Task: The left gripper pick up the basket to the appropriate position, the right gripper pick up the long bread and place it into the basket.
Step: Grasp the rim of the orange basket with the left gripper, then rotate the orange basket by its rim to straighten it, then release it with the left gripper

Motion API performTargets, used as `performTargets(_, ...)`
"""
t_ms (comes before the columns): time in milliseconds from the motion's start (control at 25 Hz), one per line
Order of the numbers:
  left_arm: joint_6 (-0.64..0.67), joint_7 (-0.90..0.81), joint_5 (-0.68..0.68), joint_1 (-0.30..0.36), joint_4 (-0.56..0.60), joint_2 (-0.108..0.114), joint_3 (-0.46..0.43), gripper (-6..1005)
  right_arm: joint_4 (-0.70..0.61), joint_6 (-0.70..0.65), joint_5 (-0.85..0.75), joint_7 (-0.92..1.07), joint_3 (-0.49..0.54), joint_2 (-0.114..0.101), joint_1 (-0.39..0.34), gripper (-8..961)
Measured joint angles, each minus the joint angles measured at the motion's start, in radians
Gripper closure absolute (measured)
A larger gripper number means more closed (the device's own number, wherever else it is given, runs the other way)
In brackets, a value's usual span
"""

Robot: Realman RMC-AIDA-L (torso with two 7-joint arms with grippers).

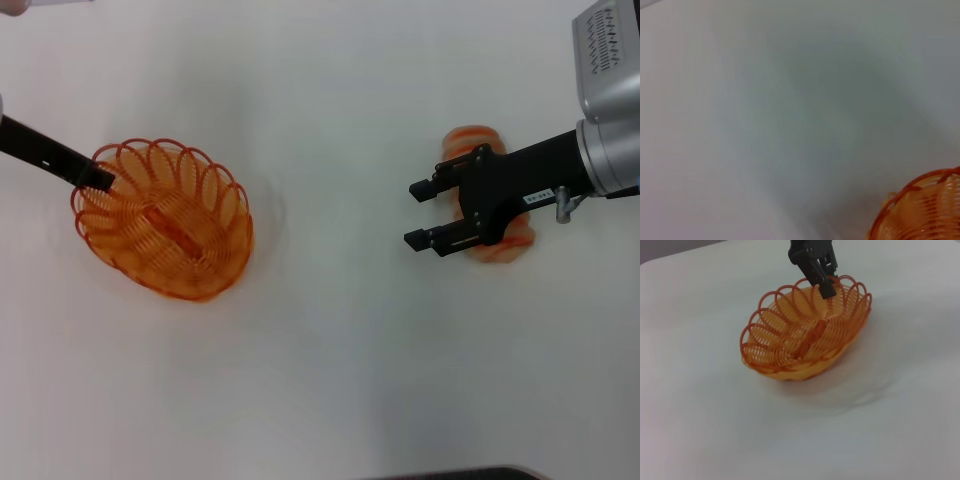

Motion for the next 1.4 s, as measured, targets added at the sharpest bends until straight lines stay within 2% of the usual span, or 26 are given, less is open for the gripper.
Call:
performTargets(160, 0.001, 0.002, -0.003, 0.0, -0.002, 0.0, -0.005, 841, 0.0, 0.006, 0.0, -0.005, 0.0, 0.0, -0.001, 253)
performTargets(440, 0.006, 0.002, -0.027, 0.002, -0.002, -0.002, -0.059, 882, -0.001, -0.002, -0.001, -0.015, 0.0, 0.0, -0.006, 253)
performTargets(720, 0.089, -0.028, -0.074, -0.004, -0.003, 0.018, -0.247, 884, -0.002, -0.05, 0.007, -0.061, 0.011, 0.0, -0.01, 253)
performTargets(960, 0.105, -0.123, -0.084, 0.01, 0.006, 0.022, -0.29, 905, -0.001, -0.059, 0.007, -0.098, 0.011, 0.002, -0.011, 254)
performTargets(1160, 0.09, -0.176, -0.098, 0.036, 0.008, 0.009, -0.365, 910, 0.0, -0.065, 0.008, -0.126, 0.011, 0.003, -0.011, 254)
performTargets(1400, 0.016, -0.214, -0.187, 0.122, 0.051, -0.059, -0.393, 911, 0.01, -0.068, 0.008, -0.157, 0.008, 0.003, -0.012, 254)
